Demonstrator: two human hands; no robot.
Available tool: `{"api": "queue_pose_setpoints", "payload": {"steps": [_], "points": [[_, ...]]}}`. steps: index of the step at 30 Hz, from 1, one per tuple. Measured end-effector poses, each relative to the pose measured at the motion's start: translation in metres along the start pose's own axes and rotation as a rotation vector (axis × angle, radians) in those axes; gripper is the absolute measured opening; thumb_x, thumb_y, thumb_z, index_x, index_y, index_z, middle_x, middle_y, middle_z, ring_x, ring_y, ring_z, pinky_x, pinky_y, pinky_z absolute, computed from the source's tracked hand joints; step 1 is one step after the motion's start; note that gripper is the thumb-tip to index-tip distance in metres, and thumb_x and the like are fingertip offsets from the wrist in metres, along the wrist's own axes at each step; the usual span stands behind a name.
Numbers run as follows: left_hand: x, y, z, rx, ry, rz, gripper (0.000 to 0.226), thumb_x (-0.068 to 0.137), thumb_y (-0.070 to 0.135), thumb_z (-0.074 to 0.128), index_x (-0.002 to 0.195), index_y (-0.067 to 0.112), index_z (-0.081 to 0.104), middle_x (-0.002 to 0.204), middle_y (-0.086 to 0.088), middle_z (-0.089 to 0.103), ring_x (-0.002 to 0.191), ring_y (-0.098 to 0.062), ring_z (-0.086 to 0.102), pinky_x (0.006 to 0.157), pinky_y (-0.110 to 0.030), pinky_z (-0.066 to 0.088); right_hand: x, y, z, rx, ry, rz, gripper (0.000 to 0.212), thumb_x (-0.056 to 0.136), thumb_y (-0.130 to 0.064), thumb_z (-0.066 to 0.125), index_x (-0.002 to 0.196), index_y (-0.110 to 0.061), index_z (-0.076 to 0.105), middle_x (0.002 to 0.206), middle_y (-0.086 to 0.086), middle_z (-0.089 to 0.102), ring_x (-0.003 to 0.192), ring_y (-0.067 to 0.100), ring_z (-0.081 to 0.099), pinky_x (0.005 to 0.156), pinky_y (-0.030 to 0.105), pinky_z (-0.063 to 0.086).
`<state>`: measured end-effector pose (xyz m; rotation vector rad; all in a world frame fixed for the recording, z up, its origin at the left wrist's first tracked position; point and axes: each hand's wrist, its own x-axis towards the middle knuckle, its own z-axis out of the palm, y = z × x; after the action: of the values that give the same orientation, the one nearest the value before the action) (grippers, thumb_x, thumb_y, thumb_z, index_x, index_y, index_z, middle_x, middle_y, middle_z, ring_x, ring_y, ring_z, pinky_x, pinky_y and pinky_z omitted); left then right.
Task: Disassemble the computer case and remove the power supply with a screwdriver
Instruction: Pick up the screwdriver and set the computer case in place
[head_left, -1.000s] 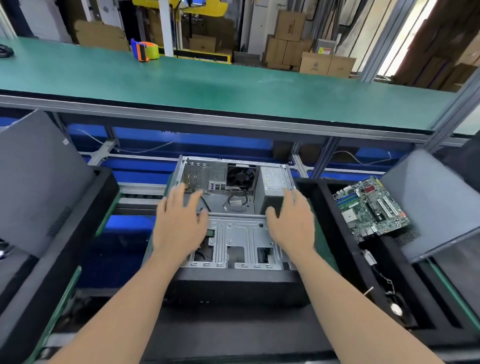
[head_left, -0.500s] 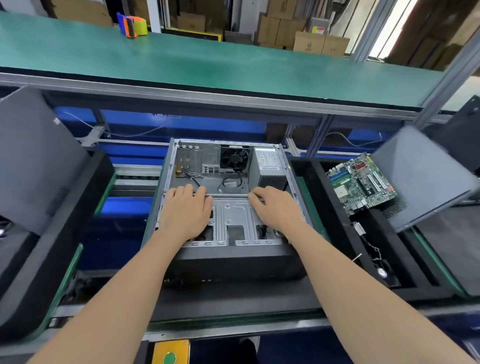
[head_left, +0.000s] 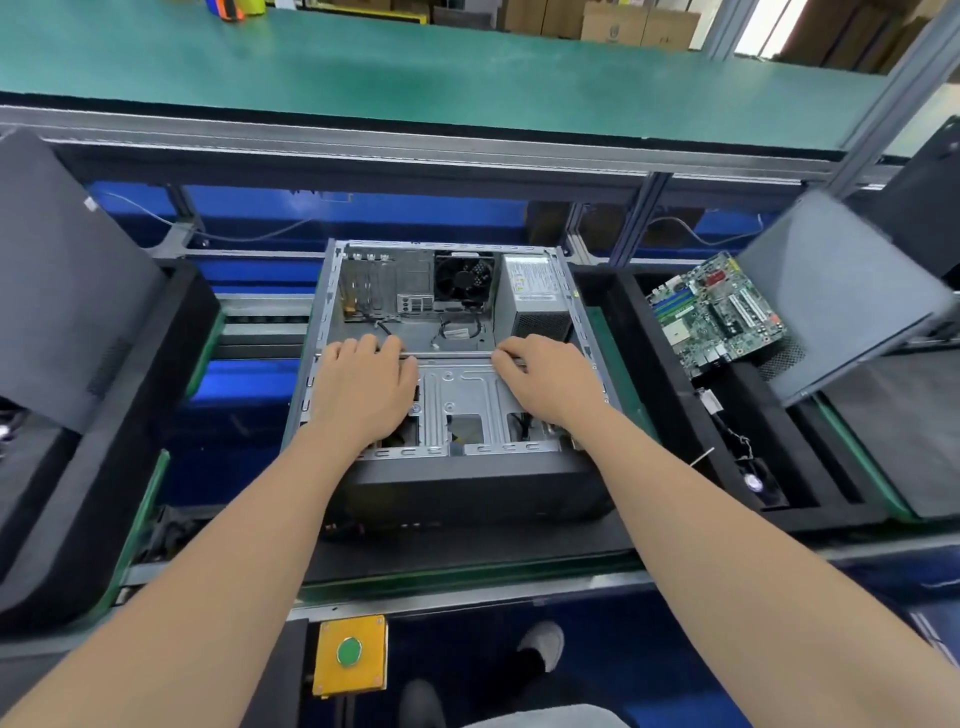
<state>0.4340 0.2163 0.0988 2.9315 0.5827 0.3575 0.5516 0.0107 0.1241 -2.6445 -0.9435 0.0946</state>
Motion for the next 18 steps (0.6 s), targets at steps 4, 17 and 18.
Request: {"api": "queue_pose_setpoints", "payload": {"steps": [4, 17, 18], "points": [[0.005, 0.021, -0.003, -0.231, 0.051, -0.061, 0.029, 0.097, 0.023, 0.050, 0.122, 0.023, 0.063, 0.119, -0.001, 0.061, 0.117, -0.023, 0.053, 0.105, -0.042, 0.028, -0.003, 0.010, -0.013, 0.273, 0.075, -0.004, 0.026, 0.106, -0.025, 0.056, 0.122, -0.022, 0.075, 0.118, -0.003, 0.073, 0.106, 0.012, 0.065, 0.096, 0.027, 0.049], [0.031, 0.065, -0.022, -0.424, -0.045, -0.175, 0.027, 0.097, 0.016, 0.049, 0.097, 0.028, 0.073, 0.094, 0.008, 0.070, 0.075, -0.003, 0.061, 0.075, -0.022, 0.045, -0.005, 0.053, -0.037, 0.380, 0.066, -0.116, 0.024, 0.101, -0.016, 0.058, 0.109, -0.023, 0.080, 0.102, -0.008, 0.076, 0.093, 0.007, 0.064, 0.074, -0.003, 0.036], [0.029, 0.065, -0.021, -0.412, -0.043, -0.185, 0.027, 0.097, 0.015, 0.050, 0.097, 0.029, 0.073, 0.096, 0.007, 0.069, 0.076, -0.002, 0.060, 0.076, -0.022, 0.045, -0.004, 0.053, -0.037, 0.387, 0.058, -0.126, 0.024, 0.100, -0.017, 0.058, 0.109, -0.024, 0.080, 0.102, -0.008, 0.076, 0.093, 0.007, 0.064, 0.074, -0.003, 0.036]]}}
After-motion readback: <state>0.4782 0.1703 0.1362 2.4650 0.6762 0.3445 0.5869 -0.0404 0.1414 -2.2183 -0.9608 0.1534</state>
